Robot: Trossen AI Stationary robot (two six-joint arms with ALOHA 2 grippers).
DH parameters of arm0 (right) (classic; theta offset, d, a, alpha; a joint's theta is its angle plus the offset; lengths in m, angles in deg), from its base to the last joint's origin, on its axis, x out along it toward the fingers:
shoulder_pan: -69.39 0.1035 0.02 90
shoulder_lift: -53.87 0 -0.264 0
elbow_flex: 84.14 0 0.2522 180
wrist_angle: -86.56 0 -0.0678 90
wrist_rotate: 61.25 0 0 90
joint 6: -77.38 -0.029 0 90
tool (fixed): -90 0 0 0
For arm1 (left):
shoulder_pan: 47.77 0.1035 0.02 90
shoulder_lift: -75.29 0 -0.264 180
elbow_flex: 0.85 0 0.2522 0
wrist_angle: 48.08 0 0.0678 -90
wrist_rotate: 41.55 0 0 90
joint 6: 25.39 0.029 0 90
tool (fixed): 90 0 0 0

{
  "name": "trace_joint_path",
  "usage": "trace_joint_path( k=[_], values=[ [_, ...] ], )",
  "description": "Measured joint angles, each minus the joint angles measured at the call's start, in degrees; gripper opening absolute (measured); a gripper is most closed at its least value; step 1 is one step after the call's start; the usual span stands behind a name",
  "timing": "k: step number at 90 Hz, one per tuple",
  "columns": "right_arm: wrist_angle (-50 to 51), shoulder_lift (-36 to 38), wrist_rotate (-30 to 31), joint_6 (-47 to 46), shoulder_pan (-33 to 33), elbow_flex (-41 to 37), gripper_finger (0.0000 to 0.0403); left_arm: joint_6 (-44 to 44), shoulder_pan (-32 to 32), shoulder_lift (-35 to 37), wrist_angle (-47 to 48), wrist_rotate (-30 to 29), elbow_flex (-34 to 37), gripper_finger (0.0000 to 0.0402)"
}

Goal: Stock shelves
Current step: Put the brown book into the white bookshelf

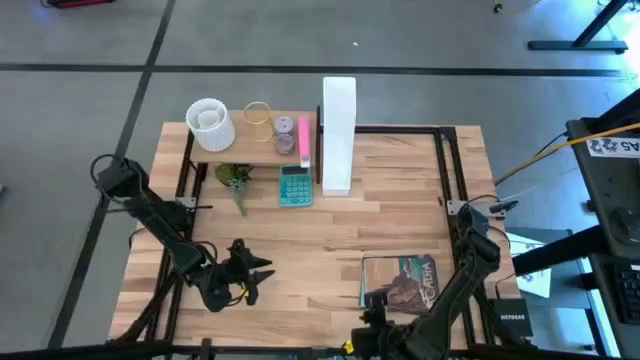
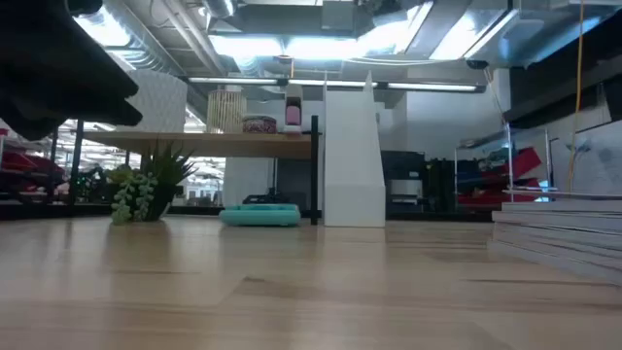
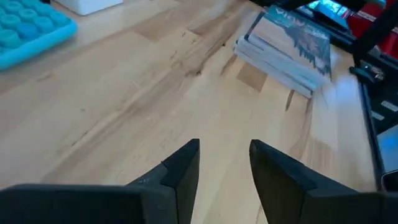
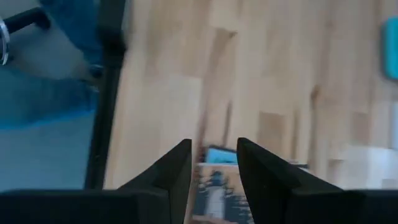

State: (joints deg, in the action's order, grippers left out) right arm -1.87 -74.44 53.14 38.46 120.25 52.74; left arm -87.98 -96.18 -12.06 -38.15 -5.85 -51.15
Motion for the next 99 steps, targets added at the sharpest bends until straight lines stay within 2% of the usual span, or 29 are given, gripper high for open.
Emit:
trace_joint_path(
  k=[20, 29, 42, 56, 70, 78, 88, 99],
  values=[
    [-5.51, -1.71, -3.03, -4.71, 2.64, -5.57, 0.0113, -0.84, 0.10, -2.47, -0.20, 0.13, 0.02, 0.0125],
    [-10.10, -1.86, -3.30, -10.87, 4.61, -10.02, 0.0113, -0.48, 0.12, -2.53, -0.25, 0.11, 0.02, 0.0125],
    [-15.66, -1.92, 0.12, -16.17, 7.39, -15.31, 0.0120, 0.24, 0.12, -2.53, -0.17, -0.80, 0.02, 0.0125],
    [-18.43, -1.92, 10.62, -21.17, 9.29, -20.17, 0.0169, 0.26, 0.52, -2.51, -0.09, -1.77, 0.02, 0.0125],
    [-16.55, -1.92, 18.14, -20.37, 9.54, -22.59, 0.0243, 0.22, 1.33, -2.51, -0.01, -1.72, 0.02, 0.0125],
    [-15.72, -1.92, 20.68, -16.63, 9.15, -23.53, 0.0270, 0.48, 1.94, -2.51, -0.04, -1.69, 0.02, 0.0125],
    [-14.25, -1.92, 20.19, -12.98, 8.38, -25.71, 0.0278, 0.21, 2.73, -2.51, -0.02, -1.36, 0.02, 0.0125],
    [-13.16, -1.92, 19.88, -11.20, 7.44, -27.41, 0.0266, 0.11, 2.85, -2.51, 0.07, -1.34, 0.02, 0.0125]
  ],
)
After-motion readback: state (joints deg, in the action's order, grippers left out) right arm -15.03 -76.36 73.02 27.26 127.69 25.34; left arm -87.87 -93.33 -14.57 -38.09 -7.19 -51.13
